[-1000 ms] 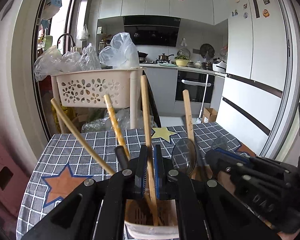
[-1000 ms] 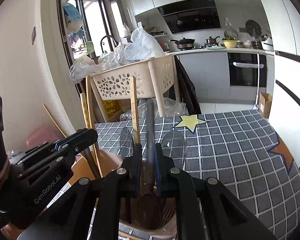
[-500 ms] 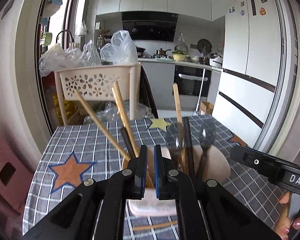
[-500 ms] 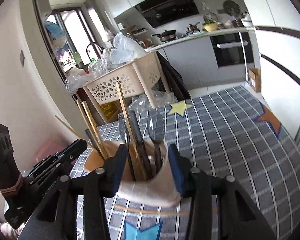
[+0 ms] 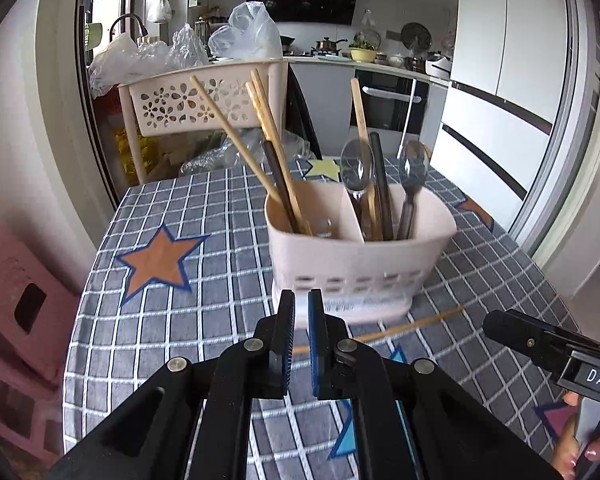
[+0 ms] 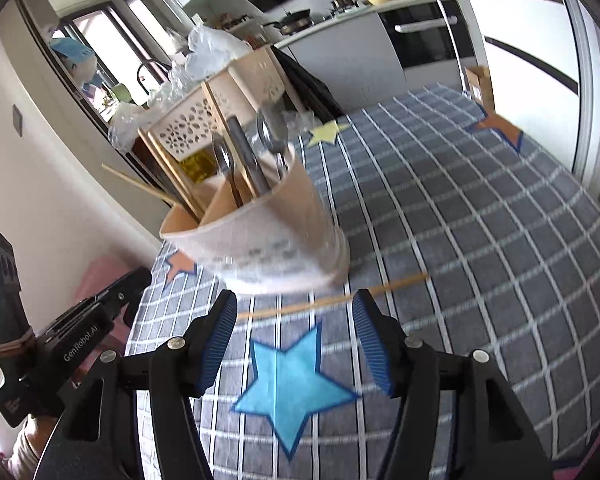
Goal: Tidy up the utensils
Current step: 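Lower both utensils into the pink holder and open both tools, then move both tools back down toward the last chopstick on the cloth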
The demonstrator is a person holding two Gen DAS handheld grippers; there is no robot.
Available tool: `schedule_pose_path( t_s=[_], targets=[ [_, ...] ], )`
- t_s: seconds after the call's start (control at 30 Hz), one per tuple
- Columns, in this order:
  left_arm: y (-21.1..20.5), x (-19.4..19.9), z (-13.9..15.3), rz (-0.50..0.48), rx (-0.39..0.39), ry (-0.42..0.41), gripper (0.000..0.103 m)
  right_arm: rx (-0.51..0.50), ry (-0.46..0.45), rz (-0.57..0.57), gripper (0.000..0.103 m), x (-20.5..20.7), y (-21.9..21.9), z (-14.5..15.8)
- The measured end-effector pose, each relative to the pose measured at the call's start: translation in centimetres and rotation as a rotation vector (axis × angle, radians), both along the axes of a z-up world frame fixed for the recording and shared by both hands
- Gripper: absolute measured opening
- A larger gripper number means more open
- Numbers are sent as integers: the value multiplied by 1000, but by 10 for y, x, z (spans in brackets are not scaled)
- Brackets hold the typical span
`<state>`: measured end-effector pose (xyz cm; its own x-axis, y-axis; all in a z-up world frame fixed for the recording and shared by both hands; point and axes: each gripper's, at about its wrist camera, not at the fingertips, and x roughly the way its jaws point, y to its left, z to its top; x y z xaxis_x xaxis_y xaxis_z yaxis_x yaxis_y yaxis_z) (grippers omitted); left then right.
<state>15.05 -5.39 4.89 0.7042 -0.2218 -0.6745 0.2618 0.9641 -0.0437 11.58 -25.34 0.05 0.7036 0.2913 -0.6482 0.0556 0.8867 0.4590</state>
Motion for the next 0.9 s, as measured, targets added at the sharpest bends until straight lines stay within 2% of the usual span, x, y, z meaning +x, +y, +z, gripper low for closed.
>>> schedule_pose_path(
  t_s=[0.47,0.73,0.77,0.8,0.83,0.9],
  targets=[
    [19,-35,-21,3,-3,87,39,15,106,-32,69,-37,4,-29],
    [30,-51,-36,3,16,136,39,19,133,-33,69,-50,8,-34],
    [32,-53,-36,7,16,140,45,20,135,-34,69,-51,9,-34],
    [34,-55,-37,9,16,143,90,21,137,-34,72,-52,9,-35],
    [36,-56,-38,17,19,155,103,23,139,-32,73,-53,9,-35],
    [39,-59,-39,27,19,143,103,22,141,-26,74,-54,10,-36]
  ],
)
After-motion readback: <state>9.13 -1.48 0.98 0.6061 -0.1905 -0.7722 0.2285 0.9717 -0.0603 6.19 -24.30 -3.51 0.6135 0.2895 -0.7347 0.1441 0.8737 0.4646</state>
